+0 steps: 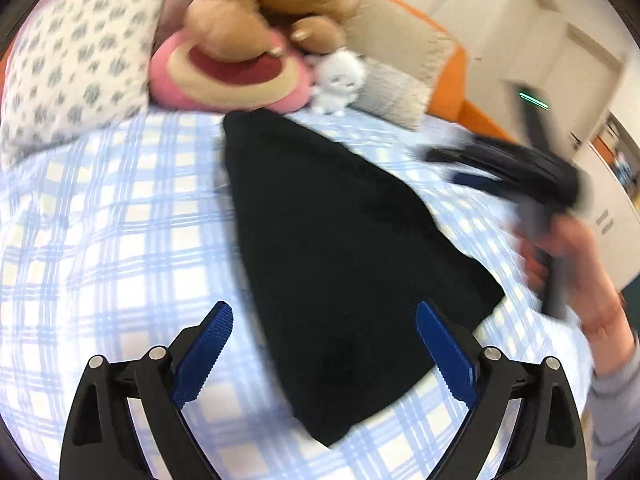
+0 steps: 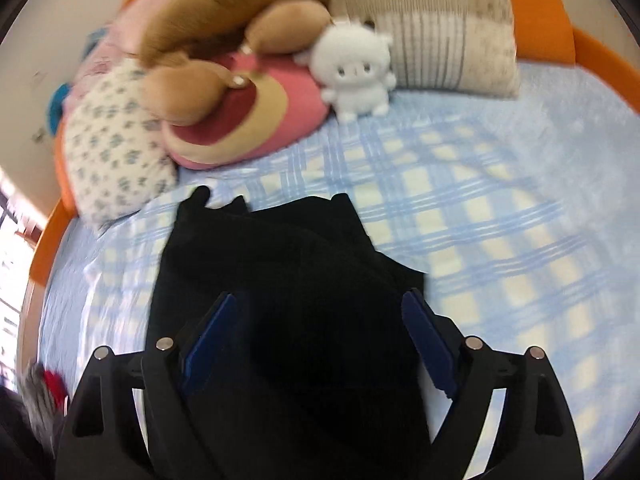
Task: Fold large clothes
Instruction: 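Close both tools on the end of the folded black jacket bundle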
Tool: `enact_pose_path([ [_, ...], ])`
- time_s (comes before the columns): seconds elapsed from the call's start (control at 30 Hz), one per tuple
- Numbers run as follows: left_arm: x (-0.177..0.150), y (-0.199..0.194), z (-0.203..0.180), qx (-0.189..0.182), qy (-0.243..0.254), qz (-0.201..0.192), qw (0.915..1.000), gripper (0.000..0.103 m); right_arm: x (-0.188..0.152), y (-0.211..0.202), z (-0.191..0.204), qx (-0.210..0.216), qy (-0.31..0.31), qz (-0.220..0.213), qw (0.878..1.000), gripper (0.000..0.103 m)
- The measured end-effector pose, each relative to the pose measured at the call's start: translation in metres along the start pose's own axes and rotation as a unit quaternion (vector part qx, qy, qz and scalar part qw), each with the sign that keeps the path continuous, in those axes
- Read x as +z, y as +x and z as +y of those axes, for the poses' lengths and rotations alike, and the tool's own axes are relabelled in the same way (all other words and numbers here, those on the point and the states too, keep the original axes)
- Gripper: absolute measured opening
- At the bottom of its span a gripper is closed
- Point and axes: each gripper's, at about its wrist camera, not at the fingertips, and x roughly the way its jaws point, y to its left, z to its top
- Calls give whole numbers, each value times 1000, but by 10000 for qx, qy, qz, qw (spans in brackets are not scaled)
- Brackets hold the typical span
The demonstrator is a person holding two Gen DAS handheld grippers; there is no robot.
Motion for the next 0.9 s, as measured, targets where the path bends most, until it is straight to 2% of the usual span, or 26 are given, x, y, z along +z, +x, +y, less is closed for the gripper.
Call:
enact_pose_path([
  [0.1, 18, 27, 13, -45, -314, 465, 9984, 94, -7, -22, -22, 361, 244, 281, 9987, 83],
  [0.2, 27, 46, 20, -258, -666, 676, 9952, 94, -18, -32, -42, 790, 515, 505, 9943, 84],
  [0.33, 32, 68, 21, -9, -721, 897, 9934, 94, -39, -20, -68, 1306, 802, 999, 9831, 84],
  [0.43, 32, 76, 24, -65, -808, 994, 9917, 94, -54, -2, -87, 1412, 923, 1332, 9766, 84],
  [0.53, 32, 86, 35, -169, -945, 1083, 9895, 94, -65, 15, -107, 1861, 1264, 1499, 9628, 85],
  [0.63, 31, 96, 45, -458, -1196, 1127, 9853, 94, -70, 29, -113, 2250, 1445, 1583, 9505, 85],
  [0.77, 30, 102, 49, -590, -1222, 1045, 9852, 98, -67, 39, -114, 2653, 1580, 1552, 9384, 85],
  [0.83, 33, 105, 46, -541, -1130, 1041, 9866, 98, -64, 42, -111, 2707, 1624, 1567, 9359, 85],
  [0.9, 35, 108, 40, -444, -1051, 1033, 9881, 99, -62, 46, -102, 2614, 1513, 1639, 9391, 86],
])
